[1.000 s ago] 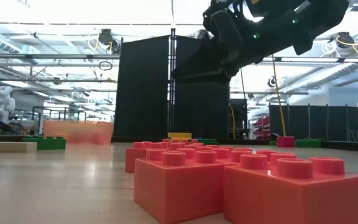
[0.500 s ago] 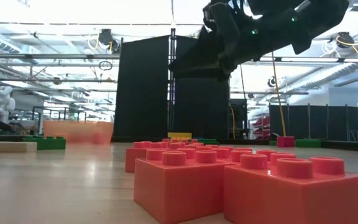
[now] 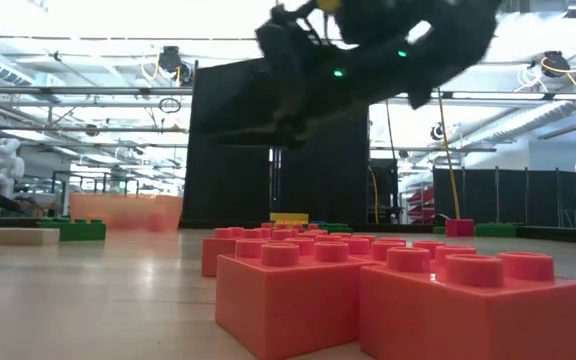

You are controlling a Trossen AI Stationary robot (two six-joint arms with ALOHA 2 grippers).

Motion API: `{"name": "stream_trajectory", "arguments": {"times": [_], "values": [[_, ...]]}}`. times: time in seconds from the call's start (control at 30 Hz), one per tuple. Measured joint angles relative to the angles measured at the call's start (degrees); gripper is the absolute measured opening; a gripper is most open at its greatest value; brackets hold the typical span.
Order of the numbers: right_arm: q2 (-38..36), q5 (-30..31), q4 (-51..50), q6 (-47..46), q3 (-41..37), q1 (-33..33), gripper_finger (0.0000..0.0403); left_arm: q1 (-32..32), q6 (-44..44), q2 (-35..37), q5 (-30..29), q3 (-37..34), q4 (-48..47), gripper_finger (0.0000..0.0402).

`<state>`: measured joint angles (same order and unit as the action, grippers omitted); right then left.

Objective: Sort blocks by size
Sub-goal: Put the yellow block into the yellow bin, then put the brown block into the yellow bin

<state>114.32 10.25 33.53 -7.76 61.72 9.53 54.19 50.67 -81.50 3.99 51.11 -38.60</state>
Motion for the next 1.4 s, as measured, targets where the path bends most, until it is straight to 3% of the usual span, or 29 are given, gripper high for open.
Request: {"name": "stream_trajectory", "arguments": {"times": [0.1, 0.4, 0.63, 0.83, 1.0, 1.4], "values": [[2.4, -3.0, -6.7, 0.3, 5.9, -0.4, 0.0176, 0.0, -0.2, -1.1, 0.0, 0.0, 0.1, 0.0096], [11.1, -3.2, -16.5, 1.9, 21.9, -1.8, 0.0176, 0.1, 1.6, -2.2, 2.4, 0.0, 0.6, 0.0098], [15.3, -5.5, -18.2, 2.5, 26.3, -2.3, 0.0176, 0.8, 1.8, -1.6, 7.0, 0.0, -1.2, 0.0098], [16.2, -6.1, -17.4, 4.2, 27.7, -2.8, 0.0176, 2.1, 3.1, 2.5, 6.9, 0.0, -1.6, 0.0098], [16.2, -6.1, -15.6, 0.3, 27.7, -5.0, 0.0176, 3.0, 3.1, 7.3, 1.4, 0.0, -3.4, 0.0097], [16.6, -10.2, -15.8, -1.6, 27.7, -7.4, 0.0176, 3.1, 9.0, 15.0, -22.2, 0.0, -21.3, 0.0097]]}}
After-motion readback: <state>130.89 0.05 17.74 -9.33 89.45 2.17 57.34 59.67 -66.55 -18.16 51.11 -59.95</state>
